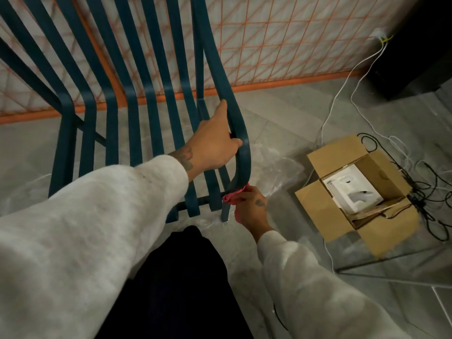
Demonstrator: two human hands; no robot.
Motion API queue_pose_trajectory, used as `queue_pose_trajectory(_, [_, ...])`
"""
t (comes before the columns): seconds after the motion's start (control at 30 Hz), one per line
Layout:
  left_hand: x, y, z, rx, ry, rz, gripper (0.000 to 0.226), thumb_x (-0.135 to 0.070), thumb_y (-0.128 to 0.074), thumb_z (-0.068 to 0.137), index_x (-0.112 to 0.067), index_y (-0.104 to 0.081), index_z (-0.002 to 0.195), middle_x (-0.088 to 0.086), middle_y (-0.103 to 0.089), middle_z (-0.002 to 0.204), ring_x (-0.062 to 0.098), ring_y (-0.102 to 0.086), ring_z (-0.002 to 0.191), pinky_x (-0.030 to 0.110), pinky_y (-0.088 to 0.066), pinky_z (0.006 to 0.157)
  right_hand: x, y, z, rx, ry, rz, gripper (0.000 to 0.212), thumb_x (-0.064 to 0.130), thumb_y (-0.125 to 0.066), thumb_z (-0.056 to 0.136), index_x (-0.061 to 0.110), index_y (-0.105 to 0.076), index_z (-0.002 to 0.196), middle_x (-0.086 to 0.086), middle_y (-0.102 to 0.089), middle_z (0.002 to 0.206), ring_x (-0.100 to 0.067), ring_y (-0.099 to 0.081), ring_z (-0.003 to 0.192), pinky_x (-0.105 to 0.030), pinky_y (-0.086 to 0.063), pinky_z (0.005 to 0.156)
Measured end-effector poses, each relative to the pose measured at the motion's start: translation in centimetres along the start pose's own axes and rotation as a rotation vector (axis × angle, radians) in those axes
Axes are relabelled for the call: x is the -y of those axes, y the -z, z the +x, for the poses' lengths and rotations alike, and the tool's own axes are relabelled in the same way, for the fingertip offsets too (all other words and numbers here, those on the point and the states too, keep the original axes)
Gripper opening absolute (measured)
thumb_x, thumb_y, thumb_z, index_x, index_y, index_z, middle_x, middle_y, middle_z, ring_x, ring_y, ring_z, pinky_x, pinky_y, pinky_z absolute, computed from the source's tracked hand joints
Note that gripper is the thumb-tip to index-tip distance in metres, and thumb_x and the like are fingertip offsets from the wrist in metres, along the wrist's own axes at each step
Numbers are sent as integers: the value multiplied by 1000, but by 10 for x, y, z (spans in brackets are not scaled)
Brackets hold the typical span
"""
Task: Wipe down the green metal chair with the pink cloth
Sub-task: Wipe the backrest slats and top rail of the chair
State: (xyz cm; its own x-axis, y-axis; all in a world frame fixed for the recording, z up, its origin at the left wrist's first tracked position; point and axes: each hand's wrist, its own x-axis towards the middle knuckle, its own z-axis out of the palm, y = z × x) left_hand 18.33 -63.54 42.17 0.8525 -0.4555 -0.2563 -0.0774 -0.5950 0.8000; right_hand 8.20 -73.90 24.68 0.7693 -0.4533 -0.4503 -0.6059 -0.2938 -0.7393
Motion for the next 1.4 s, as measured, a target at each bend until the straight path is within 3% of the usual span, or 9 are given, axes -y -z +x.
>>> queue_pose_trajectory(0.17, [0, 0, 0, 1, 3, -39, 87, -15, -63, 93, -25, -3, 155, 7, -65, 122, 20, -66, 100, 38, -53, 96, 20, 22, -27, -58, 112, 6, 20, 1, -66, 90, 6, -72, 108, 12, -57, 110, 1, -59, 93, -13, -49, 96])
queue_pose_trajectory(0.27, [2, -2, -5, -20, -8, -46, 85, -17, -60, 95, -26, 0, 155, 0, -68, 105, 15, -67, 87, 26, -54, 80, 42, 36, -64, -237, 331, 108, 26, -5, -64, 88, 18, -76, 90, 23, -51, 108, 21, -50, 98, 5, -36, 80])
queue_pose_trajectory(0.4, [7, 1, -6, -32, -5, -87, 73, -19, -58, 95, -22, -16, 154, 7, -73, 89, 22, -69, 85, 29, -55, 78, 98, 57, -70, -333, 492, 133, 25, -1, -65, 87, 17, -79, 97, 13, -54, 111, 13, -51, 101, 5, -32, 82])
queue_pose_trajectory(0.57, [1, 32, -9, -135, 42, -98, 56, -33, -60, 91, -19, -45, 142, 9, -70, 113, 15, -67, 92, 26, -52, 80, 181, 85, -49, -167, 429, -130, 31, 8, -54, 97, 29, -69, 80, 6, -61, 90, -1, -54, 66, -1, -37, 49])
queue_pose_trajectory(0.7, [-1, 78, -30, -265, 15, -49, 51, -34, -62, 90, -16, -51, 136, 4, -68, 114, 16, -63, 99, 26, -48, 84, 223, 76, -57, -90, 533, -176, 27, 11, -55, 94, 31, -71, 102, 8, -66, 108, -5, -59, 86, -7, -41, 76])
queue_pose_trajectory(0.83, [12, 129, -65, -388, -30, -121, 25, -23, -62, 90, -13, -66, 113, -6, -64, 74, 9, -59, 67, 24, -47, 65, 259, 43, -75, 13, 588, 47, 17, 21, -64, 90, 38, -65, 94, 12, -65, 104, -11, -59, 96, -29, -47, 78])
queue_pose_trajectory(1.0, [56, 194, -118, -575, -30, -100, 21, -19, -63, 88, -19, -67, 108, -6, -70, 92, 10, -65, 88, 28, -52, 85, 295, -31, -99, 237, 564, 201, 12, 33, -68, 89, 33, -65, 101, 4, -70, 107, -18, -66, 101, -46, -56, 89])
queue_pose_trajectory(1.23, [154, 287, -183, -809, 271, 57, 30, -26, -62, 91, -19, -62, 120, -2, -66, 116, 18, -62, 106, 29, -46, 90, 334, -152, -126, 411, 585, 158, 15, 33, -59, 97, 41, -63, 109, 9, -63, 121, -17, -58, 112, -47, -49, 99])
queue_pose_trajectory(1.4, [199, 330, -166, -703, 340, -33, 40, -24, -62, 92, -15, -54, 131, 6, -61, 122, 20, -59, 105, 31, -44, 87, 371, -223, -119, 385, 977, 3, 35, 18, -53, 101, 43, -62, 123, 35, -52, 116, 13, -51, 108, -11, -39, 93])
